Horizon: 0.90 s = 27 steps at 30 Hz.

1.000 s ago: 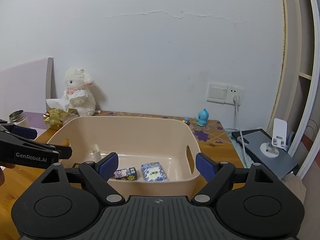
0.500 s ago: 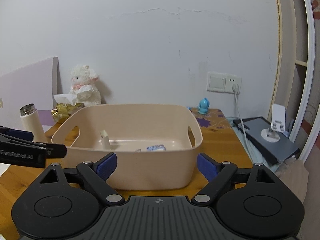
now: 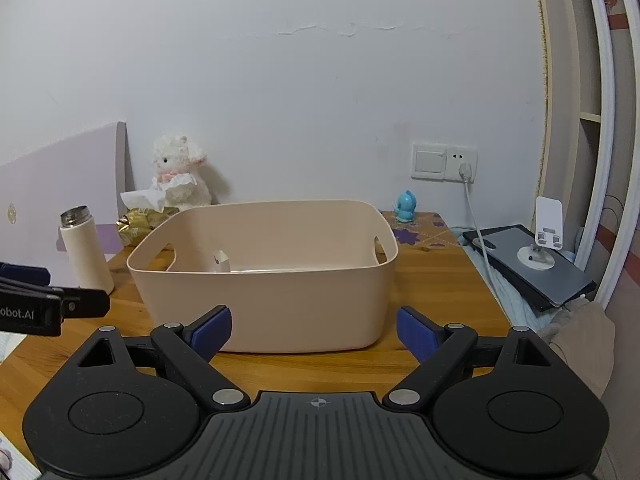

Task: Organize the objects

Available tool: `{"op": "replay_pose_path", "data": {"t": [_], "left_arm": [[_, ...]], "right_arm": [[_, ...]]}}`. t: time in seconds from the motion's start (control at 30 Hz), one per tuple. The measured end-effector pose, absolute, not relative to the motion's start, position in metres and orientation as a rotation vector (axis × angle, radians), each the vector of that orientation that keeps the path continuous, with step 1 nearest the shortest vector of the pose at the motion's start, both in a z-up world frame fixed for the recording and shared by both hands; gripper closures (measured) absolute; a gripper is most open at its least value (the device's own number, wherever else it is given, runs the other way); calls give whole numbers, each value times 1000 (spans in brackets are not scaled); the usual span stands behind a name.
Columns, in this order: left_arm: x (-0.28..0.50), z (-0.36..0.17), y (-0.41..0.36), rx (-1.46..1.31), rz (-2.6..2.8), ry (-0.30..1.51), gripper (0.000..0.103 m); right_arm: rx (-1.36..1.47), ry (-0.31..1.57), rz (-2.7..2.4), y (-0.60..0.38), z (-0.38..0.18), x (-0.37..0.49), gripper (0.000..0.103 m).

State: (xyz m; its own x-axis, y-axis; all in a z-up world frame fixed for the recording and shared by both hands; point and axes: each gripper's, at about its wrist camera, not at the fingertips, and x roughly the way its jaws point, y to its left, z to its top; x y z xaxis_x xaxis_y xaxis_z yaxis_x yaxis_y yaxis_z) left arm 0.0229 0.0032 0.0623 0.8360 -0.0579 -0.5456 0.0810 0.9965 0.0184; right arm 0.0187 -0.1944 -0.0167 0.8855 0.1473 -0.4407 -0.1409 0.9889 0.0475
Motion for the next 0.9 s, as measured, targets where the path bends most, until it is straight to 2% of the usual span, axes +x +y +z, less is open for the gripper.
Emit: {"op": "replay_pose_path", "data": {"t": [0.67,0.9], "left_arm": [[-32,59,7,23,-45,551,9],[-43,55,1,37,-62,558,6]], "right_arm": [[32,450,175,-201,-18,-24,12],[29,451,169,-204,-19,-37,12]]}}
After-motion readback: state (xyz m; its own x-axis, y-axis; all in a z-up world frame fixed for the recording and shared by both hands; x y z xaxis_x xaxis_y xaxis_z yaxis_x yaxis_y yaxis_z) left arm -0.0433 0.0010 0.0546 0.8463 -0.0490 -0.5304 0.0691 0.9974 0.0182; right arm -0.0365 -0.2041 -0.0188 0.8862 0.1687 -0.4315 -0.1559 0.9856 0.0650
